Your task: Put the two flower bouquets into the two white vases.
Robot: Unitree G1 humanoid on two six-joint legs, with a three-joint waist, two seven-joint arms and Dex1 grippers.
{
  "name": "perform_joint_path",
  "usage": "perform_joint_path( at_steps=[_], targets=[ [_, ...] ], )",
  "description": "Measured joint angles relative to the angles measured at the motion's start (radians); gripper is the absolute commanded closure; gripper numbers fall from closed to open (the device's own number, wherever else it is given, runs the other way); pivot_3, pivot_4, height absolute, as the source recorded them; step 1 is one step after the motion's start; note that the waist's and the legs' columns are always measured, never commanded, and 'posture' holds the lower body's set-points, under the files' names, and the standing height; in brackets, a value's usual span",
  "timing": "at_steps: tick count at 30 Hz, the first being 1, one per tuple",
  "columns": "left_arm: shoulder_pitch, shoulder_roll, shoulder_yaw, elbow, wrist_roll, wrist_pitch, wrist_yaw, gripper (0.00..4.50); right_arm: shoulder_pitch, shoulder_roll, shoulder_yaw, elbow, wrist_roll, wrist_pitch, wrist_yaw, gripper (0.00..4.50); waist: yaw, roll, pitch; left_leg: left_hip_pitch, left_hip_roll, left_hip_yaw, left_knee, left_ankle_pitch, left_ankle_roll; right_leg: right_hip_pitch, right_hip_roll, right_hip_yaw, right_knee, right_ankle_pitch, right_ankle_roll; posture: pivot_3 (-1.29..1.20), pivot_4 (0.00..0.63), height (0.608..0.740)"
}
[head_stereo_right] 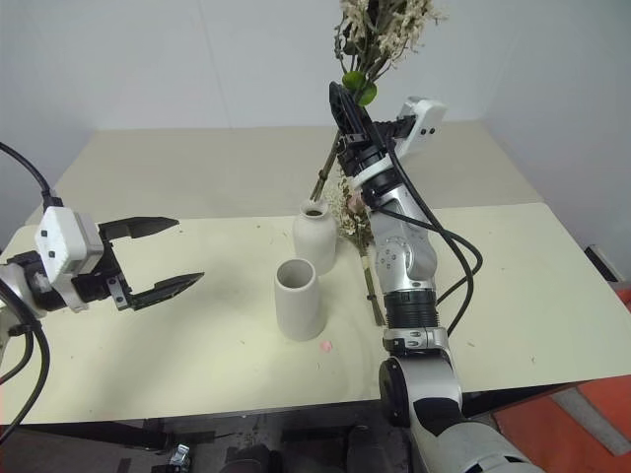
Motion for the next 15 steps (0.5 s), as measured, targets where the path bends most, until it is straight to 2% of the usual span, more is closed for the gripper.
perform_joint_path(
  at_steps=[12,15],
  targets=[
    [-0.014,0.009,-0.014,0.029,0.012,-0.021,-0.022,0.0,0.043,-0.001,0.081,0.067,-0.114,-0.022,0.04,4.3,0.0,0.0,0.0,0.0,0.0,0.0,-0.001,0.0,0.0,0.0,0.0,0.0,0.0,0.0,0.0,0.0,0.15,0.74],
    [-0.004,0.009,-0.014,0.018,0.008,-0.012,-0.014,0.0,0.043,0.003,0.093,0.074,-0.122,-0.029,0.057,3.29,0.0,0.0,0.0,0.0,0.0,0.0,-0.001,0.0,0.0,0.0,0.0,0.0,0.0,0.0,0.0,0.0,0.15,0.74]
  ],
)
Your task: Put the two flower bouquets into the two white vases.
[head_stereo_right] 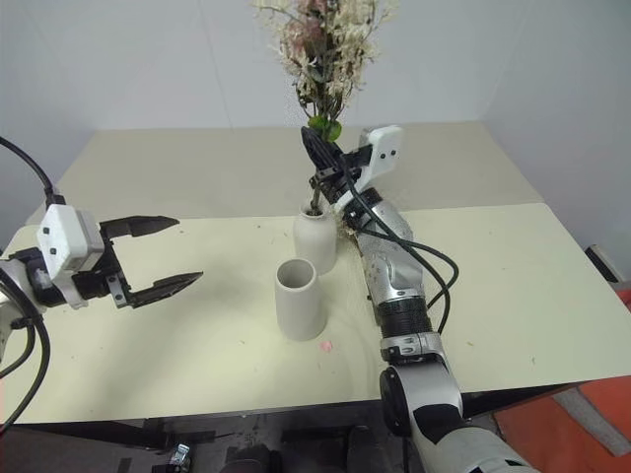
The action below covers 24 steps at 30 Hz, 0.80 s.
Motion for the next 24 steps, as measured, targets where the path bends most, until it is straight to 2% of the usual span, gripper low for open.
perform_joint_path(
  at_steps=[5,9,16,19,24],
  targets=[
    [0.018,0.0,0.0,-0.007,-0.002,0.001,0.004,0.0,0.035,-0.005,0.027,-0.006,-0.012,0.0,0.041,1.54,0.0,0.0,0.0,0.0,0.0,0.0,0.0,0.0,0.0,0.0,0.0,0.0,0.0,0.0,0.0,0.0,0.15,0.74],
    [0.022,-0.002,0.0,-0.009,0.004,-0.001,0.017,0.0,0.088,-0.06,0.095,-0.019,-0.075,0.034,0.06,0.09,0.002,0.0,0.0,0.0,0.0,0.0,0.0,0.0,0.0,0.0,0.0,0.0,0.0,0.0,0.0,0.0,0.15,0.74],
    [0.056,0.0,-0.007,-0.013,0.042,-0.005,0.022,0.0,0.115,-0.165,0.085,-0.124,-0.107,0.128,0.041,0.04,0.003,0.0,0.0,0.0,0.0,0.0,0.0,0.0,0.0,0.0,0.0,0.0,-0.002,0.0,0.0,0.0,0.15,0.74],
    [0.06,0.003,-0.014,-0.008,0.057,-0.012,0.017,0.0,0.152,-0.289,0.078,-0.219,-0.106,0.228,0.077,0.04,0.012,0.0,0.0,0.0,0.0,0.0,0.0,0.0,0.0,0.001,0.0,-0.001,-0.003,0.0,0.0,0.0,0.15,0.74],
    [0.049,0.005,-0.023,0.014,0.069,-0.025,0.006,0.0,0.228,-0.427,0.035,-0.386,-0.033,0.406,0.109,0.04,0.022,0.0,0.0,0.001,0.0,0.001,0.0,0.0,0.0,0.001,0.0,0.0,-0.005,0.0,0.0,0.0,0.15,0.74]
  ],
)
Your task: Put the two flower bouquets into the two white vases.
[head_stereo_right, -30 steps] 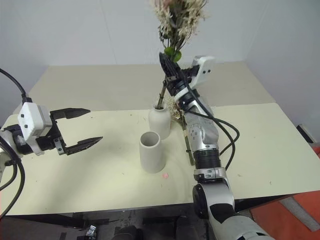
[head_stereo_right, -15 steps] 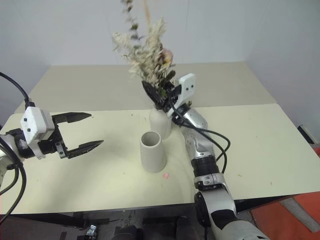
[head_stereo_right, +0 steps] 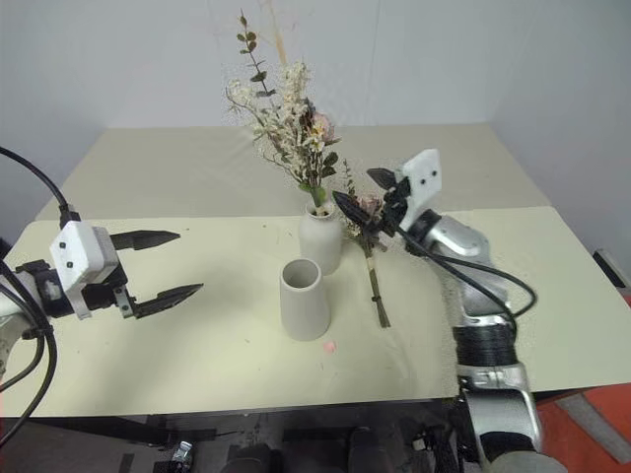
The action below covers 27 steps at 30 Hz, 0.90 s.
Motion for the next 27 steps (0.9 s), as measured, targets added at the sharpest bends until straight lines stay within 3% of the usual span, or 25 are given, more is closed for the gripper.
perform_joint_path(
  at_steps=[4,10,19,22,27],
  targets=[
    [-0.016,0.0,-0.015,0.019,0.0,-0.002,-0.01,0.0,0.022,-0.142,0.031,-0.154,0.011,0.287,-0.006,0.04,0.002,0.0,0.0,0.001,0.0,0.0,0.0,0.0,0.0,0.001,0.0,0.0,0.0,0.0,0.0,0.0,0.15,0.74],
    [-0.049,0.0,-0.018,0.022,-0.013,-0.002,-0.033,0.0,-0.013,-0.15,0.139,-0.165,0.045,0.656,-0.05,0.04,0.001,-0.001,0.0,0.003,0.0,0.0,0.001,0.0,0.0,0.003,0.0,0.0,0.0,-0.001,0.0,0.0,0.15,0.74],
    [-0.004,0.001,0.02,0.011,-0.081,0.012,-0.077,0.0,-0.079,-0.099,0.218,0.025,-0.018,0.755,-0.114,0.04,0.006,-0.001,0.0,-0.001,0.0,0.0,0.002,0.0,0.0,0.001,0.0,0.0,-0.001,-0.001,0.0,0.0,0.15,0.74],
    [0.053,0.005,0.06,-0.01,-0.081,0.021,-0.083,0.0,-0.086,-0.082,0.242,0.108,-0.037,0.753,-0.099,0.58,0.001,-0.001,0.0,0.0,0.0,0.0,0.001,0.0,0.0,0.001,0.0,0.0,-0.001,-0.001,0.0,0.0,0.15,0.74],
    [0.088,0.005,0.098,-0.046,-0.083,0.028,-0.073,0.0,-0.127,-0.065,0.254,0.187,-0.059,0.747,-0.08,2.33,0.001,-0.001,0.0,0.001,0.0,0.0,0.001,0.0,0.0,0.002,0.0,0.0,-0.001,-0.001,0.0,0.0,0.15,0.74]
  ],
)
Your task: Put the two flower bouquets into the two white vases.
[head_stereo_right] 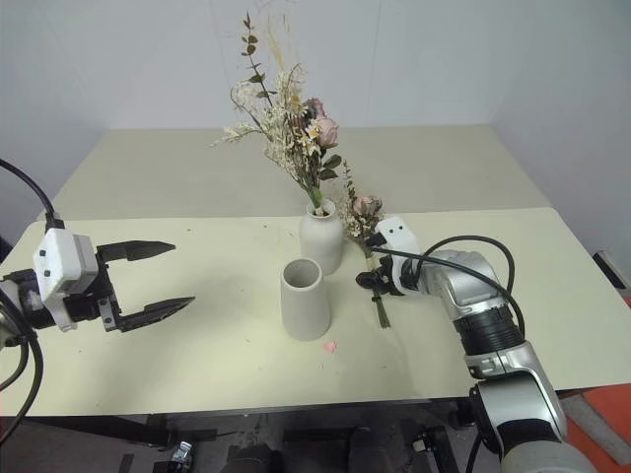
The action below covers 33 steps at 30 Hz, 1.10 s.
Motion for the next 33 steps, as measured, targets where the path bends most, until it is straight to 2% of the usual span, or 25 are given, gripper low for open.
perform_joint_path(
  at_steps=[5,6,7,11,15,19,22,24,26,33],
  targets=[
    [0.017,-0.002,0.008,-0.024,-0.003,0.018,0.013,0.0,-0.035,0.029,-0.001,0.066,-0.032,-0.007,-0.01,4.04,0.001,0.0,0.0,0.0,0.0,0.0,0.0,0.0,0.0,0.0,0.0,0.0,0.0,0.0,0.0,0.0,0.15,0.74],
    [0.018,-0.002,0.008,-0.025,-0.004,0.018,0.014,0.0,-0.037,0.03,-0.002,0.073,-0.038,-0.008,-0.014,4.31,0.001,0.0,0.0,0.0,0.0,0.0,0.0,0.0,0.0,0.0,0.0,0.0,0.0,0.0,0.0,0.0,0.15,0.74],
    [0.019,-0.002,0.008,-0.025,-0.004,0.019,0.015,0.0,-0.039,0.03,-0.004,0.078,-0.04,-0.007,-0.016,4.37,0.001,0.0,0.0,0.0,0.0,0.0,0.0,0.0,0.0,0.0,0.0,0.0,0.0,0.0,0.0,0.0,0.15,0.74],
    [0.018,-0.002,0.008,-0.023,-0.005,0.019,0.016,0.0,-0.039,0.041,-0.026,0.086,-0.057,-0.008,-0.051,4.37,0.002,0.0,0.0,0.0,0.0,0.0,0.0,0.0,0.0,0.0,0.0,0.0,0.0,0.0,0.0,0.0,0.15,0.74],
    [-0.001,-0.002,0.003,-0.02,-0.005,0.019,0.021,0.0,-0.029,0.109,-0.113,0.104,-0.102,-0.068,-0.208,4.37,0.002,0.0,0.0,0.0,0.0,0.0,0.0,0.0,0.0,0.0,0.0,0.0,0.0,0.0,0.0,0.0,0.15,0.74],
    [-0.026,-0.002,-0.001,-0.011,-0.025,0.019,0.015,0.0,0.047,0.205,-0.27,0.104,-0.163,-0.487,-0.447,4.37,0.003,0.0,0.0,-0.003,0.0,0.0,0.0,0.0,0.0,-0.002,0.0,0.0,0.001,0.0,0.0,0.0,0.15,0.74],
    [-0.041,-0.004,-0.002,0.012,-0.04,0.019,0.007,0.0,0.083,0.284,-0.395,0.073,-0.151,-0.783,-0.55,4.37,0.0,0.0,0.0,-0.006,0.0,0.0,0.0,0.0,0.0,-0.005,-0.001,0.0,0.002,0.0,0.0,0.0,0.15,0.74],
    [-0.045,-0.004,-0.005,0.023,-0.041,0.017,-0.004,0.0,0.136,0.318,-0.464,-0.009,-0.057,-0.933,-0.476,4.37,0.001,0.0,0.0,-0.006,0.0,-0.001,-0.001,0.0,0.0,-0.005,0.0,0.0,0.003,0.0,0.0,0.0,0.15,0.74],
    [-0.045,-0.004,-0.008,0.037,-0.041,0.012,-0.024,0.0,0.171,0.351,-0.51,-0.085,0.072,-0.99,-0.374,4.37,0.0,0.0,0.0,-0.006,0.0,-0.001,0.0,0.0,0.0,-0.005,0.0,0.0,0.003,0.0,0.0,0.0,0.15,0.74],
    [-0.028,-0.004,-0.013,0.048,-0.042,-0.024,-0.083,0.0,0.193,0.384,-0.522,-0.35,0.444,-0.956,-0.172,4.37,-0.009,0.001,0.0,-0.001,0.003,0.0,-0.001,0.0,0.0,-0.003,0.002,0.001,0.002,0.001,-0.001,0.0,0.15,0.74]
  ],
)
